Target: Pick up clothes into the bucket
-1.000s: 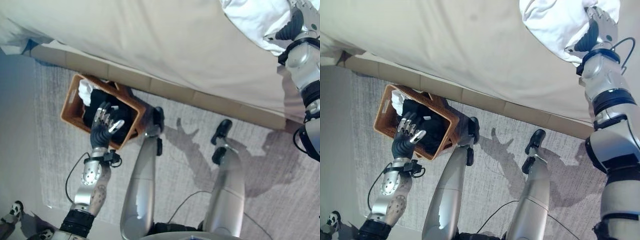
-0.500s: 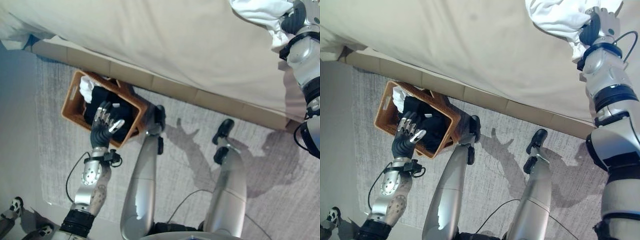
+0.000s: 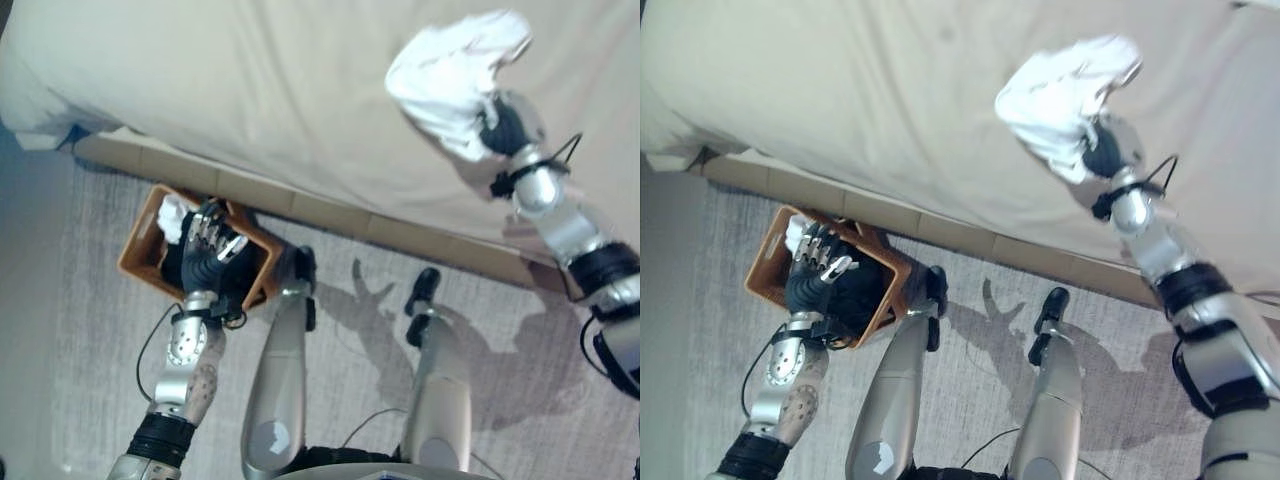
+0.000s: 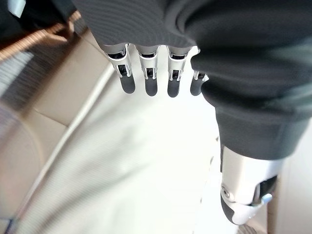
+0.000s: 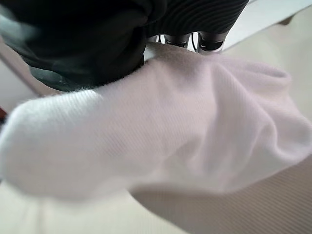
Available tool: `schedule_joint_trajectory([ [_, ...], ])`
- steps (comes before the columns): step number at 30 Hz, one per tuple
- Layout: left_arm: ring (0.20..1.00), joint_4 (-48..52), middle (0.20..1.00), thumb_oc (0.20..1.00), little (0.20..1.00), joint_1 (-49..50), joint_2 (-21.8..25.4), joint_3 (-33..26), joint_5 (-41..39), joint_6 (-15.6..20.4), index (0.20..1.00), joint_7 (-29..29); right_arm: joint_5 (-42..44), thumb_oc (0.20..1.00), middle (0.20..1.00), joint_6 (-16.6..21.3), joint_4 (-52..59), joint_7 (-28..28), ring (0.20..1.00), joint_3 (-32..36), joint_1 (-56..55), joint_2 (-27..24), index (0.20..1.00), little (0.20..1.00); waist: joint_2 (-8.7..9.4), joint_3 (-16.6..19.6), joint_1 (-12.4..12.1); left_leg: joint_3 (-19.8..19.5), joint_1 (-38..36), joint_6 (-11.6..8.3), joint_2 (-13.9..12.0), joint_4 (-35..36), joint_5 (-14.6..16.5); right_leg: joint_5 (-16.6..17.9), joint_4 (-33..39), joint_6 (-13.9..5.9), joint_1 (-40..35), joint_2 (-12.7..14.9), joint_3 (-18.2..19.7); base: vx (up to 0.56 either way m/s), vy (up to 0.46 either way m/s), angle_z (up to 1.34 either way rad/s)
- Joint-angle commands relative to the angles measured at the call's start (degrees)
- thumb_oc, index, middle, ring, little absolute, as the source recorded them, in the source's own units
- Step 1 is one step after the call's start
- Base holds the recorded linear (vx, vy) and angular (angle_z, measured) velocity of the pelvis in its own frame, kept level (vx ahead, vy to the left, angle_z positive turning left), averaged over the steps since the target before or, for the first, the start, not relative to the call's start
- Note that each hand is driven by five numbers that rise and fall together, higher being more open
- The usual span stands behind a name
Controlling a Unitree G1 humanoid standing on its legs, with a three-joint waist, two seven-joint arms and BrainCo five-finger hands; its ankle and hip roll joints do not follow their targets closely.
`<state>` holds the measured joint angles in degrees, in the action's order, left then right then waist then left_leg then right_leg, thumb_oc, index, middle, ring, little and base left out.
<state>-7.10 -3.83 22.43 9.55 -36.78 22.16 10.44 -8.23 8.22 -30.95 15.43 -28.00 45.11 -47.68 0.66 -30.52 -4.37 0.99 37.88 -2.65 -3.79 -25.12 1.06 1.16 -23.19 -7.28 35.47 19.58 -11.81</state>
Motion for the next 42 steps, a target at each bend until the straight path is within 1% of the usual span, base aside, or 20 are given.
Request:
schedule_joint_trajectory([
  [1, 1.0, -1.13, 1.0, 1.0, 1.0, 0.18, 1.29, -3.82, 3.33, 2.71, 1.0, -0.71, 1.94, 0.2, 0.2, 5.04, 6.7, -2.35, 0.2, 4.03, -2.32, -2.02, 0.2, 0.2, 3.18, 0.73, 0.73, -0.87, -3.78, -1.77, -1.81, 4.27, -1.9, 1.11, 0.43, -3.98, -6.51, 3.2, -3.31, 0.06, -0.042, -0.04],
  [3, 1.0, -2.54, 1.0, 1.0, 1.0, -0.63, 1.59, -4.08, 4.11, 2.44, 1.0, -1.27, 3.17, 0.2, 0.2, 6.12, 9.61, -4.35, 0.2, 5.33, -6.29, -1.99, 0.2, 0.2, 3.83, 0.73, 0.95, -0.66, -7.74, -1.86, -2.29, 5.78, -2.04, 1.44, 2.24, -4.16, -10.46, 3.08, -3.96, 0.05, -0.043, -0.1],
  [4, 1.0, -2.56, 1.0, 1.0, 1.0, -0.6, 1.61, -4.02, 4.1, 2.46, 1.0, -1.28, 3.17, 0.2, 0.2, 6.1, 9.66, -4.37, 0.2, 5.4, -6.43, -2.0, 0.2, 0.2, 3.81, 0.73, 0.9, -0.66, -7.9, -1.87, -2.3, 5.91, -2.08, 1.48, 2.38, -4.16, -10.63, 3.04, -4.01, 0.08, -0.041, -0.06],
  [5, 1.0, -4.12, 1.0, 1.0, 1.0, -1.92, 2.18, -4.79, 5.32, 2.17, 1.0, -0.96, 4.27, 0.2, 0.2, 6.91, 13.6, -6.94, 0.2, 6.05, -9.58, -2.69, 0.2, 0.2, 4.43, 1.56, 1.35, -0.5, -11.48, -2.03, -2.71, 7.52, -2.26, 1.93, 4.41, -4.43, -14.37, 2.71, -4.41, 0.11, -0.035, -0.07],
  [9, 1.0, -7.13, 1.0, 1.0, 1.0, -3.52, 4.06, -4.83, 9.42, 1.77, 1.0, -1.24, 10.54, 0.2, 0.2, 9.15, 19.23, -12.17, 0.2, 7.13, -14.12, -4.35, 0.2, 0.2, 5.56, 5.89, 2.27, 0.36, -17.9, -2.31, -3.73, 11.21, -2.47, 3.01, 8.43, -5.18, -20.39, 2.07, -5.27, 0.16, -0.043, -0.14],
  [11, 1.0, -9.32, 1.0, 1.0, 1.0, -4.1, 5.49, -4.47, 14.22, 0.97, 1.0, -0.42, 16.51, 0.2, 0.2, 10.08, 21.56, -15.08, 0.2, 9.1, -16.26, -4.69, 0.2, 0.2, 5.87, 8.11, 2.67, 0.77, -20.65, -2.44, -4.06, 12.69, -2.46, 3.49, 10.36, -5.63, -23.1, 1.51, -5.7, 0.17, -0.04, -0.2],
  [12, 1.0, -9.95, 1.0, 1.0, 1.0, -4.57, 6.66, -4.17, 18.07, 0.33, 1.0, 0.55, 19.96, 0.2, 0.2, 9.95, 22.6, -16.66, 0.2, 10.5, -17.59, -4.9, 0.2, 0.2, 6.05, 9.37, 2.86, 0.95, -21.76, -2.59, -4.24, 13.56, -2.76, 3.96, 11.64, -5.84, -24.42, 1.4, -6.07, 0.23, -0.045, -0.12],
  [13, 1.0, -11.46, 1.0, 1.0, 1.0, -4.63, 7.66, -3.33, 21.72, 0.28, 1.0, 0.3, 25.4, 0.2, 0.2, 10.34, 23.19, -18.5, 0.2, 11.82, -18.29, -4.03, 0.2, 0.2, 6.32, 11.61, 2.97, 1.6, -24.71, -2.75, -4.56, 15.38, -2.44, 4.33, 13.86, -6.24, -26.99, 0.52, -6.25, 0.16, -0.036, -0.1],
  [14, 1.0, -11.47, 1.0, 1.0, 1.0, -4.68, 7.67, -3.29, 21.73, 0.28, 1.0, 0.31, 25.42, 0.2, 0.2, 10.33, 23.21, -18.53, 0.2, 11.9, -18.33, -4.04, 0.2, 0.2, 6.38, 11.68, 3.0, 1.59, -24.66, -2.7, -4.46, 15.62, -2.72, 4.57, 14.1, -6.24, -26.97, 0.58, -6.3, 0.18, -0.024, -0.07],
  [16, 1.0, -11.73, 1.0, 1.0, 1.0, -4.46, 8.48, -3.12, 24.25, 0.12, 1.0, 0.1, 30.1, 0.2, 0.2, 10.16, 24.35, -20.49, 0.2, 13.54, -19.18, -3.95, 0.2, 0.2, 6.68, 14.22, 3.25, 2.26, -26.87, -3.0, -4.46, 17.21, -2.7, 5.25, 16.46, -6.57, -29.0, -0.02, -6.71, 0.15, -0.023, -0.15],
  [17, 1.0, -11.15, 1.0, 1.0, 1.0, -4.13, 8.99, -3.04, 24.52, 0.49, 1.0, -1.14, 35.44, 0.2, 0.2, 9.91, 26.91, -23.31, 0.2, 14.04, -19.29, -4.73, 0.2, 0.2, 6.99, 16.43, 3.27, 3.14, -29.02, -3.43, -4.75, 17.89, -2.26, 5.68, 18.25, -6.74, -30.97, -0.71, -6.61, 0.14, -0.028, -0.12],
  [18, 1.0, -11.15, 1.0, 1.0, 1.0, -4.16, 8.99, -3.04, 24.52, 0.48, 1.0, -1.14, 35.47, 0.2, 0.2, 9.9, 26.92, -23.33, 0.2, 14.08, -19.3, -4.74, 0.2, 0.2, 7.06, 16.52, 3.32, 3.13, -28.91, -3.37, -4.63, 18.04, -2.49, 5.87, 18.4, -6.76, -30.88, -0.62, -6.64, 0.15, -0.027, -0.12],
  [20, 1.0, -9.61, 1.0, 1.0, 1.0, -3.43, 9.29, -2.49, 24.78, 0.45, 1.0, -3.01, 38.23, 0.2, 0.2, 9.36, 27.81, -25.2, 0.2, 14.28, -19.65, -5.63, 0.2, 0.2, 7.36, 18.78, 3.32, 3.62, -30.46, -3.6, -4.87, 18.67, -2.24, 5.81, 19.83, -6.83, -32.49, -1.04, -6.76, 0.12, -0.018, -0.16],
  [24, 1.0, -5.38, 1.0, 1.0, 1.0, -4.23, 12.3, 1.56, 26.87, 0.74, 1.0, -7.49, 42.76, 0.2, 0.2, 8.74, 29.4, -28.59, 0.2, 12.97, -18.34, -7.09, 0.2, 0.2, 7.63, 22.11, 3.22, 4.67, -33.22, -3.88, -5.35, 19.08, -1.38, 6.35, 21.91, -6.84, -34.92, -1.8, -6.52, 0.12, -0.017, -0.09],
  [28, 1.0, -2.77, 1.0, 1.0, 1.0, -7.79, 14.64, 6.96, 24.08, 1.35, 1.0, -12.51, 46.08, 0.2, 0.2, 8.59, 30.9, -30.14, 0.2, 11.42, -16.19, -6.99, 0.2, 0.2, 7.61, 24.69, 3.47, 5.77, -35.74, -3.97, -5.47, 19.3, -0.54, 6.24, 22.75, -6.87, -36.85, -2.25, -5.92, 0.1, 0.009, -0.13],
  [33, 1.0, -1.24, 1.0, 1.0, 1.0, -12.82, 12.55, 12.24, 16.26, 0.13, 1.0, -17.22, 48.29, 0.2, 0.2, 7.7, 33.6, -31.67, 0.2, 9.13, -14.13, -7.59, 0.2, 0.2, 7.57, 26.89, 4.25, 6.42, -37.88, -3.96, -5.49, 19.89, -0.09, 6.02, 22.99, -6.85, -38.47, -2.46, -5.69, 0.08, 0.005, -0.09],
  [35, 1.0, -0.52, 1.0, 1.0, 1.0, -14.66, 11.81, 14.21, 13.26, -0.35, 1.0, -18.73, 49.34, 0.2, 0.2, 7.67, 34.02, -31.84, 0.2, 8.65, -13.65, -6.91, 0.2, 0.2, 7.52, 27.46, 4.44, 6.48, -38.45, -3.97, -5.55, 20.09, 0.0, 5.96, 23.05, -6.85, -38.86, -2.5, -5.73, 0.04, -0.007, -0.02],
  [37, 1.0, 0.53, 1.0, 1.0, 1.0, -17.14, 12.54, 15.64, 12.41, -0.43, 1.0, -19.52, 49.03, 0.2, 0.2, 7.4, 33.91, -31.74, 0.2, 7.65, -12.81, -6.02, 0.2, 0.2, 7.35, 27.9, 4.6, 6.67, -38.91, -3.99, -5.61, 20.16, 0.12, 5.92, 23.16, -6.87, -39.11, -2.53, -5.46, 0.03, 0.004, -0.05],
  [40, 1.0, 1.09, 1.0, 1.0, 1.0, -19.75, 14.18, 17.23, 9.56, -0.9, 1.0, -21.43, 48.41, 0.2, 0.2, 7.06, 34.41, -32.19, 0.2, 5.52, -11.22, -6.45, 0.2, 0.2, 7.17, 28.43, 4.83, 7.05, -39.43, -4.1, -5.72, 20.38, 0.08, 5.95, 23.41, -6.94, -39.39, -2.67, -5.44, 0.02, 0.002, -0.02],
  [42, 1.0, 0.17, 1.0, 1.0, 1.0, -23.13, 15.05, 19.44, 4.92, -1.8, 1.0, -23.57, 49.04, 0.2, 0.2, 6.67, 34.34, -32.92, 0.2, 3.03, -9.82, -6.25, 0.2, 0.2, 7.01, 29.11, 5.14, 7.35, -39.95, -4.16, -5.74, 20.59, 0.02, 6.03, 23.61, -6.94, -39.69, -2.84, -5.22, 0.02, -0.003, -0.03],
])
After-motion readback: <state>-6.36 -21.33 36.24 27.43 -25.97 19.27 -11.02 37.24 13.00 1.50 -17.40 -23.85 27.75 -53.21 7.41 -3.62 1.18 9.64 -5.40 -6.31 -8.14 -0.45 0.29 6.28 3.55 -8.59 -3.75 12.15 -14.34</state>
